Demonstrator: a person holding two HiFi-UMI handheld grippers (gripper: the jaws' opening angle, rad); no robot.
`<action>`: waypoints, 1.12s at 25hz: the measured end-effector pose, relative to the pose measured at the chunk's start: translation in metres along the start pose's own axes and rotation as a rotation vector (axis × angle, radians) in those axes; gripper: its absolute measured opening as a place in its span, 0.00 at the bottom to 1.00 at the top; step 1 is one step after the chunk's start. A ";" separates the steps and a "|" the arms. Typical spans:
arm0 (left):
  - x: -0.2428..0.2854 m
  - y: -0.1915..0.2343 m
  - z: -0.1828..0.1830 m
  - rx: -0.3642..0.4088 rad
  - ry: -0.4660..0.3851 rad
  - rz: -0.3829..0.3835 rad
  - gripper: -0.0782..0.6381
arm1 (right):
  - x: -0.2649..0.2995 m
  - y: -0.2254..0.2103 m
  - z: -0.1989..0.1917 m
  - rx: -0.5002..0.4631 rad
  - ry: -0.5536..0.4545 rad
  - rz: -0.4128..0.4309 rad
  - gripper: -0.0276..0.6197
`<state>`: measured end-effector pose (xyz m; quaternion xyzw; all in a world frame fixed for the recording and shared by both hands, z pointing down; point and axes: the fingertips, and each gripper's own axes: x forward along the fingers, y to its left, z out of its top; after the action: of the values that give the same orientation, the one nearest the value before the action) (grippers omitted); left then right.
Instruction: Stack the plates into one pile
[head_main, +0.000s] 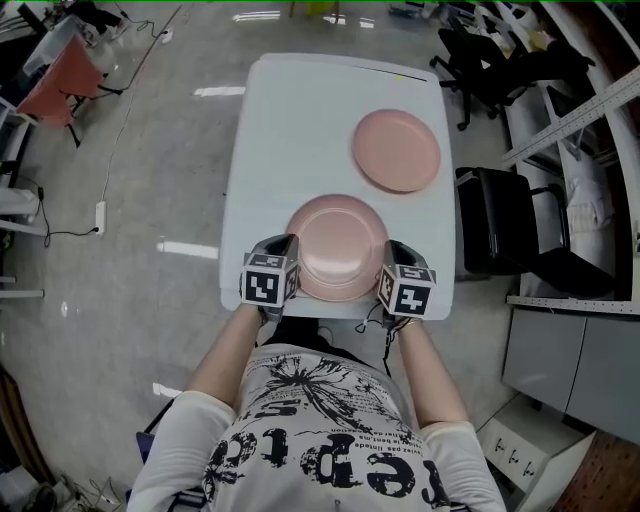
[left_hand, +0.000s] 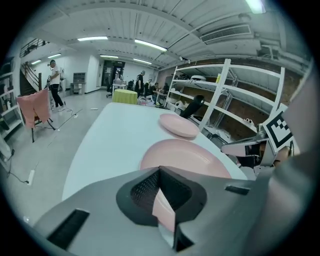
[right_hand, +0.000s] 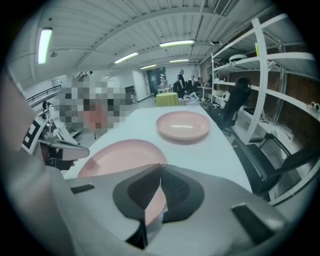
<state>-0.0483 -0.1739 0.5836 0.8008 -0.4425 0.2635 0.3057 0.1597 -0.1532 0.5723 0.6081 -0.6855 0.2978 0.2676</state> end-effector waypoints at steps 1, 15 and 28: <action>-0.001 -0.002 0.003 0.011 -0.005 -0.029 0.12 | -0.002 0.005 0.005 -0.023 -0.016 0.010 0.05; 0.024 -0.011 0.080 0.108 -0.111 -0.227 0.12 | 0.018 0.037 0.071 -0.070 -0.215 0.072 0.05; 0.066 -0.050 0.130 0.036 -0.156 -0.204 0.12 | 0.042 -0.034 0.111 -0.064 -0.209 0.105 0.05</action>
<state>0.0462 -0.2828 0.5282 0.8651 -0.3763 0.1760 0.2813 0.1876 -0.2655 0.5302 0.5903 -0.7498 0.2244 0.1978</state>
